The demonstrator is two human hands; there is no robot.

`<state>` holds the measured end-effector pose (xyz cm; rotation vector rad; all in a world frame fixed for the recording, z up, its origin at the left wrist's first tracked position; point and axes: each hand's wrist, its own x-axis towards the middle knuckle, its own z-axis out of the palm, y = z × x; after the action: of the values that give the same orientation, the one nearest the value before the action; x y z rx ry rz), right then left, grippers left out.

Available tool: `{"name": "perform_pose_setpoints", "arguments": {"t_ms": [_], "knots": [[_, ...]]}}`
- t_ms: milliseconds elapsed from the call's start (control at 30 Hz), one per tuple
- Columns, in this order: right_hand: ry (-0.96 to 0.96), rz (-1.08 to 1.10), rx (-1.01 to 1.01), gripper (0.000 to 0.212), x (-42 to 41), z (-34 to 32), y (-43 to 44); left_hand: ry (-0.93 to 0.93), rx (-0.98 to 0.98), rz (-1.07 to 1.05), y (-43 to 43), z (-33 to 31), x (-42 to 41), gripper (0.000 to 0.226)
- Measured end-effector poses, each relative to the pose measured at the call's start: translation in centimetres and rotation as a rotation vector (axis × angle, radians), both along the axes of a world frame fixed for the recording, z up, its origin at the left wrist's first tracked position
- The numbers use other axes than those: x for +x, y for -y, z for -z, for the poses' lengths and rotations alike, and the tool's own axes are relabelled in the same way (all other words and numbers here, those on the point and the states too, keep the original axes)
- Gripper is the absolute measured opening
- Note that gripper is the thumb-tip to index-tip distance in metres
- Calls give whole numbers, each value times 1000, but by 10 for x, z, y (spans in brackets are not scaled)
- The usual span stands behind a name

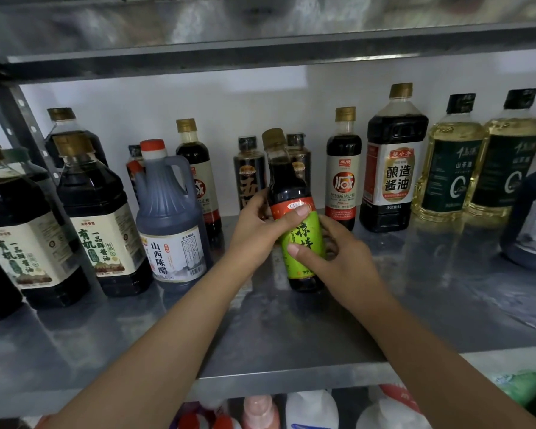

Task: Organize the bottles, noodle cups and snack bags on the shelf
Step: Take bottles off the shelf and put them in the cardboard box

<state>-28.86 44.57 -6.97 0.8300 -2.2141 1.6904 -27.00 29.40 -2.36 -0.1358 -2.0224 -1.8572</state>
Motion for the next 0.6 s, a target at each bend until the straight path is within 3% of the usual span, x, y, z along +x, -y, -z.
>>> {"name": "perform_pose_setpoints", "arguments": {"t_ms": [167, 300, 433, 600], "knots": [[40, 28, -52, 69, -1, 1, 1, 28, 51, -3, 2, 2, -3, 57], [110, -27, 4, 67, -1, 3, 2, 33, 40, 31, 5, 2, -4, 47], [163, -100, -47, 57, -1, 3, 4, 33, 90, 65, 6, 2, -5, 62], [86, -13, -15, 85, 1, 1, 1, 32, 167, 75, 5, 2, -6, 66]]}}
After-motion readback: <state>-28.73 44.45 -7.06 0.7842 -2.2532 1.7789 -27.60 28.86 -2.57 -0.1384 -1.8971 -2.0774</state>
